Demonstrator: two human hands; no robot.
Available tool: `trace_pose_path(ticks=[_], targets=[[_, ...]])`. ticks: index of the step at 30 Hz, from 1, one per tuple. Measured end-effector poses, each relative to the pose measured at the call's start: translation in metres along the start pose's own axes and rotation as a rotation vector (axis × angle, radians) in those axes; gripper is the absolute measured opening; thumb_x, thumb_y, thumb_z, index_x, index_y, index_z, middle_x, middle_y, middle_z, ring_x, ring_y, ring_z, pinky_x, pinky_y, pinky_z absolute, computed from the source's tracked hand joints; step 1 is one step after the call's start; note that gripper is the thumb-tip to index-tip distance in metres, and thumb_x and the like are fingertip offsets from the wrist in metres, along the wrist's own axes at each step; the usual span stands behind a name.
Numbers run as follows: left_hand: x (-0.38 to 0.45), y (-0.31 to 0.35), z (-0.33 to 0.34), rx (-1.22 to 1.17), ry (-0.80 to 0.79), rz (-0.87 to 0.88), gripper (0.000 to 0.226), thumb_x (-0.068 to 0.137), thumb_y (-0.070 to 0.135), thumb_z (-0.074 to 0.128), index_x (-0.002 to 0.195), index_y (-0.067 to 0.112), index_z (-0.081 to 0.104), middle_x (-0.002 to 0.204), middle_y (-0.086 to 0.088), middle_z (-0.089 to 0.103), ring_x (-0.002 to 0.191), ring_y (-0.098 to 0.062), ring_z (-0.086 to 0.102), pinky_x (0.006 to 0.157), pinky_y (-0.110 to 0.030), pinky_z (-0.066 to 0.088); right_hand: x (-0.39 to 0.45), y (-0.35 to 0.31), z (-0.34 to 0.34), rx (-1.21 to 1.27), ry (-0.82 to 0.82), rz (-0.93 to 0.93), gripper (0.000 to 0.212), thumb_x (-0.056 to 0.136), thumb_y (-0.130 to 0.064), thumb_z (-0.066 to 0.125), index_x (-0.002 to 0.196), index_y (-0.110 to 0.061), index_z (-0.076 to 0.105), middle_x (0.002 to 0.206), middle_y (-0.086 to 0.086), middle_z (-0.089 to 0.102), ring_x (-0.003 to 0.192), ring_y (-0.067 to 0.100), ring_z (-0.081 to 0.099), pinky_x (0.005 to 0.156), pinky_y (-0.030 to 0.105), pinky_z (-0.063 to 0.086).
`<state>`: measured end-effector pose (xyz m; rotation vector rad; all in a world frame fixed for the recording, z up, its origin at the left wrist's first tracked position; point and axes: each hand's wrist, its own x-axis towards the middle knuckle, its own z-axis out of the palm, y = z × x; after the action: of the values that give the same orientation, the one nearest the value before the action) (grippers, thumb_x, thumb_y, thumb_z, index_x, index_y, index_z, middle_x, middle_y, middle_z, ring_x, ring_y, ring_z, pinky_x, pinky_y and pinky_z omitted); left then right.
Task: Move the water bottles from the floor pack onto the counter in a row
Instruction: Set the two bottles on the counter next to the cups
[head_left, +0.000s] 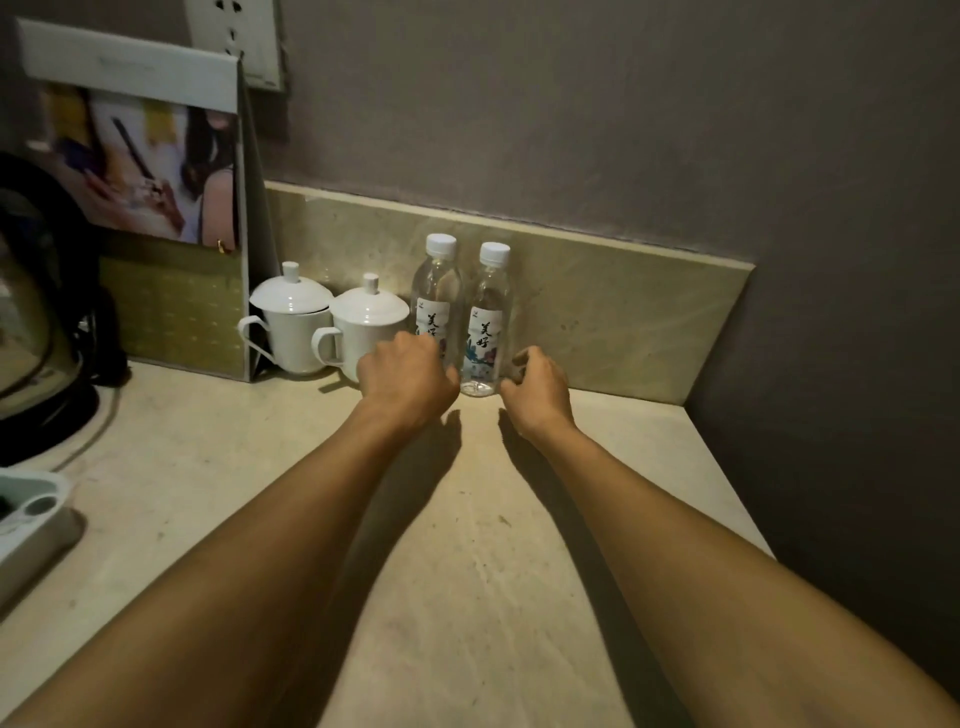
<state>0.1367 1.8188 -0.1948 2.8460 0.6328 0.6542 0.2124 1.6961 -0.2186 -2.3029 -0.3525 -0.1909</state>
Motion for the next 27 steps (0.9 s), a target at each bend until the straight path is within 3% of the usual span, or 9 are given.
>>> trace_pose_path(ticks=[2,5,9,13,16,18,22,27], targets=[[-0.004,0.013,-0.007,-0.045,0.008,0.026,0.033,0.091,0.041,0.055,0.096,0.009,0.063,0.092,-0.011,0.065,0.087,-0.032,0.064,0.073,-0.035,0.053,-0.003,0.000,-0.017,0.029,0.059,-0.026,0.013,0.089,-0.006,0.056,0.100,-0.010,0.061,0.108,0.011,0.065,0.101,0.028,0.061,0.090,0.042,0.051],[-0.011,0.038,-0.020,-0.071,0.031,0.066,0.031,0.091,0.041,0.054,0.092,0.011,0.064,0.090,-0.010,0.064,0.087,-0.032,0.063,0.070,-0.034,0.050,-0.009,0.000,-0.047,0.061,0.109,-0.084,0.012,0.087,-0.004,0.052,0.086,-0.011,0.062,0.094,0.011,0.068,0.089,0.028,0.064,0.083,0.042,0.053],[-0.029,0.086,-0.033,-0.097,0.087,0.123,0.026,0.088,0.029,0.053,0.100,0.012,0.068,0.098,-0.013,0.066,0.094,-0.034,0.063,0.069,-0.036,0.045,-0.026,0.017,-0.093,0.112,0.139,-0.151,0.010,0.086,-0.005,0.054,0.088,-0.011,0.062,0.090,0.008,0.067,0.086,0.028,0.066,0.081,0.046,0.055],[-0.057,0.149,-0.036,-0.178,0.054,0.180,0.027,0.088,0.024,0.054,0.111,0.018,0.068,0.105,-0.010,0.069,0.098,-0.032,0.063,0.077,-0.037,0.051,-0.051,0.055,-0.150,0.112,0.170,-0.162,0.008,0.089,-0.005,0.056,0.093,-0.008,0.062,0.092,0.008,0.065,0.087,0.024,0.064,0.081,0.043,0.056],[-0.085,0.201,-0.036,-0.206,0.044,0.233,0.030,0.088,0.021,0.053,0.114,0.021,0.068,0.107,-0.007,0.070,0.100,-0.030,0.063,0.077,-0.034,0.047,-0.072,0.090,-0.198,0.092,0.197,-0.153,0.008,0.090,-0.006,0.056,0.094,-0.007,0.062,0.093,0.006,0.064,0.087,0.020,0.062,0.078,0.037,0.056],[-0.104,0.236,-0.034,-0.235,0.021,0.269,0.029,0.087,0.019,0.055,0.113,0.021,0.069,0.106,-0.006,0.071,0.098,-0.028,0.064,0.078,-0.033,0.051,-0.088,0.116,-0.233,0.071,0.222,-0.139,0.007,0.089,-0.006,0.056,0.092,-0.009,0.061,0.091,0.004,0.063,0.084,0.017,0.060,0.070,0.027,0.051],[-0.141,0.308,-0.030,-0.300,-0.037,0.322,0.026,0.085,0.022,0.060,0.109,0.022,0.069,0.108,-0.008,0.070,0.100,-0.030,0.065,0.085,-0.041,0.056,-0.119,0.169,-0.295,0.036,0.294,-0.095,0.005,0.085,-0.007,0.058,0.084,-0.011,0.060,0.083,0.003,0.063,0.080,0.019,0.060,0.066,0.030,0.048],[-0.197,0.398,-0.017,-0.317,-0.071,0.429,0.026,0.088,0.026,0.057,0.111,0.026,0.067,0.112,-0.005,0.069,0.103,-0.030,0.064,0.085,-0.040,0.054,-0.158,0.237,-0.357,0.006,0.339,-0.020,0.006,0.083,-0.007,0.058,0.080,-0.012,0.059,0.078,0.002,0.062,0.075,0.018,0.057,0.062,0.024,0.039]])
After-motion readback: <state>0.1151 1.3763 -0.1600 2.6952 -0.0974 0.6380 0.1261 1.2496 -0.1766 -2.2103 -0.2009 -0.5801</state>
